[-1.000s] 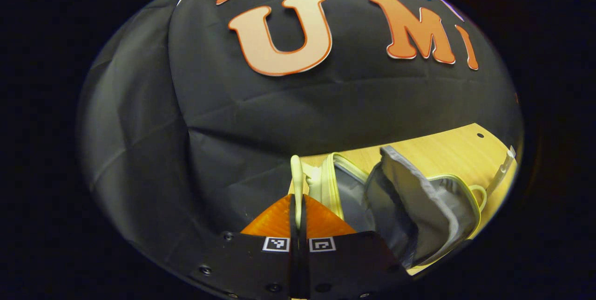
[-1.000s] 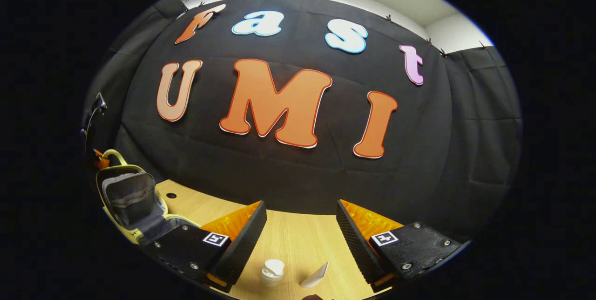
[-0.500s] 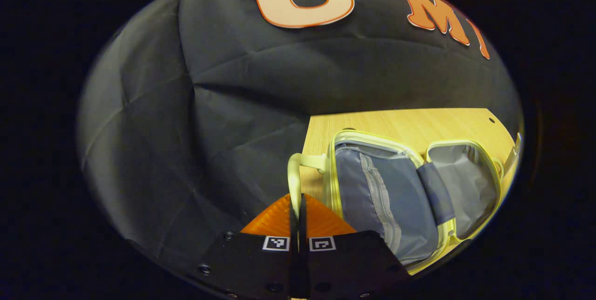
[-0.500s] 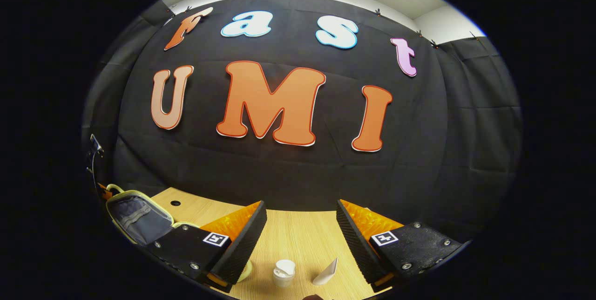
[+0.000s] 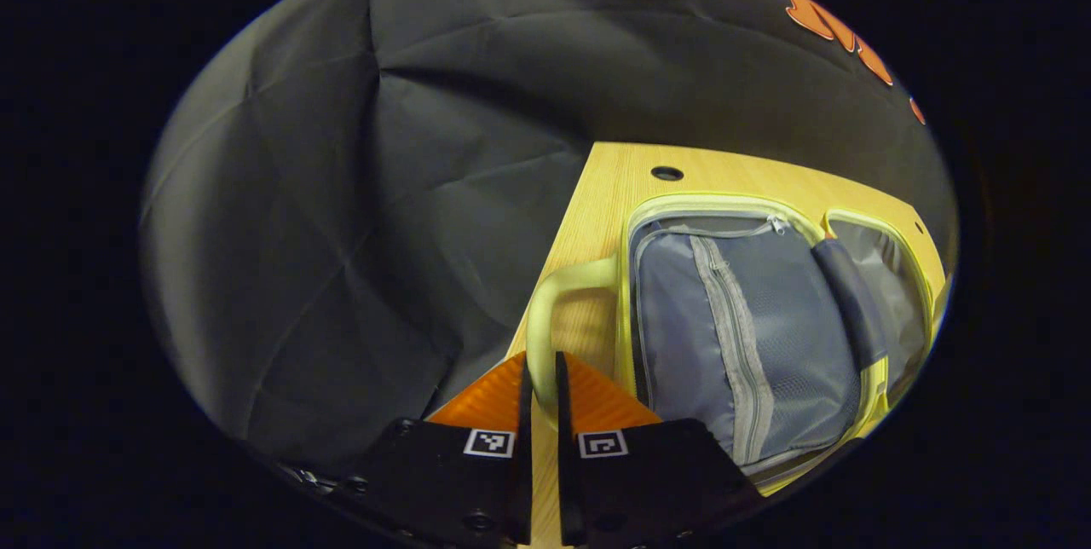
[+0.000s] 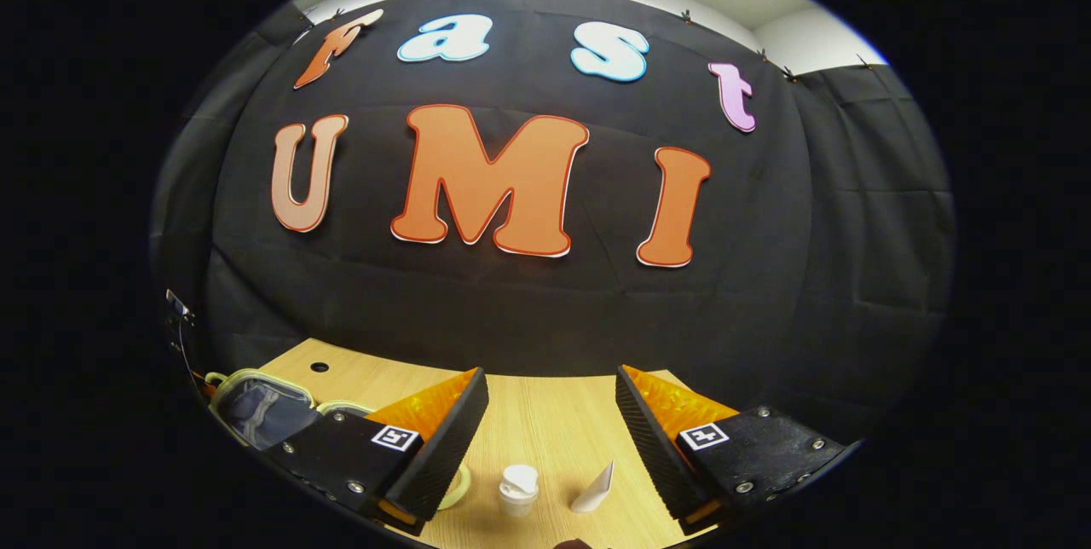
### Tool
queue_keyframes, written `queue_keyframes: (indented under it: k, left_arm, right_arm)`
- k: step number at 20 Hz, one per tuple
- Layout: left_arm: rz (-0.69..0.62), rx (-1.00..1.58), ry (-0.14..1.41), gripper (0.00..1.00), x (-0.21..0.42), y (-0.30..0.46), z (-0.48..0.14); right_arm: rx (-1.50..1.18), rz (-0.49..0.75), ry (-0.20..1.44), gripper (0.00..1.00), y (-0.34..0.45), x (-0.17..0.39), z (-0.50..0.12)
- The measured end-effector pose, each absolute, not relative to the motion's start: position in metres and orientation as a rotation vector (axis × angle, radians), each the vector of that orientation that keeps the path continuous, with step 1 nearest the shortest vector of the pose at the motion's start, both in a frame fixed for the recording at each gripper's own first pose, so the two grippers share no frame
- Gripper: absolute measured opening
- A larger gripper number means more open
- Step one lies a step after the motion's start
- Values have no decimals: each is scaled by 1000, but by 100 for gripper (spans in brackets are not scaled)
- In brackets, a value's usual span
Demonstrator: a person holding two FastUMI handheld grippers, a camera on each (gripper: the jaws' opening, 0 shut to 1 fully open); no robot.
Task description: First open the suitcase, pack the skin care products into it, and then close the suitcase.
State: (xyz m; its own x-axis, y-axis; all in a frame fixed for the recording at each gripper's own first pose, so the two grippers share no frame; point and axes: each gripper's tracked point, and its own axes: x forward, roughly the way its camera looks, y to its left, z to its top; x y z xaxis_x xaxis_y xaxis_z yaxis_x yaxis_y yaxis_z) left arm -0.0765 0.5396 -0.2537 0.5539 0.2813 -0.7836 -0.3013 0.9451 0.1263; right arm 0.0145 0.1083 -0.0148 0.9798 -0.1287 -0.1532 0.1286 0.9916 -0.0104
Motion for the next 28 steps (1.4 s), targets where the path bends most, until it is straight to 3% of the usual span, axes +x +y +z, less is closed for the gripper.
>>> queue_keyframes:
  k: [1,4,8,11,28]
  left_arm:
    - [357,3,916,23,-77,545,-252]
    - [369,39,889,33,-71,539,-248]
    - [372,41,819,67,-65,524,-221]
    - [351,43,751,100,-59,504,-192]
    - [86,84,287,99,20,283,15]
  right_arm:
    - [-1,-128,159,95,109,14,-15]
    - [5,-115,161,95,110,14,-15]
    - [7,-116,162,95,102,13,-19]
    - [12,-107,158,95,94,14,-21]
    - [33,-29,79,95,47,18,-18]
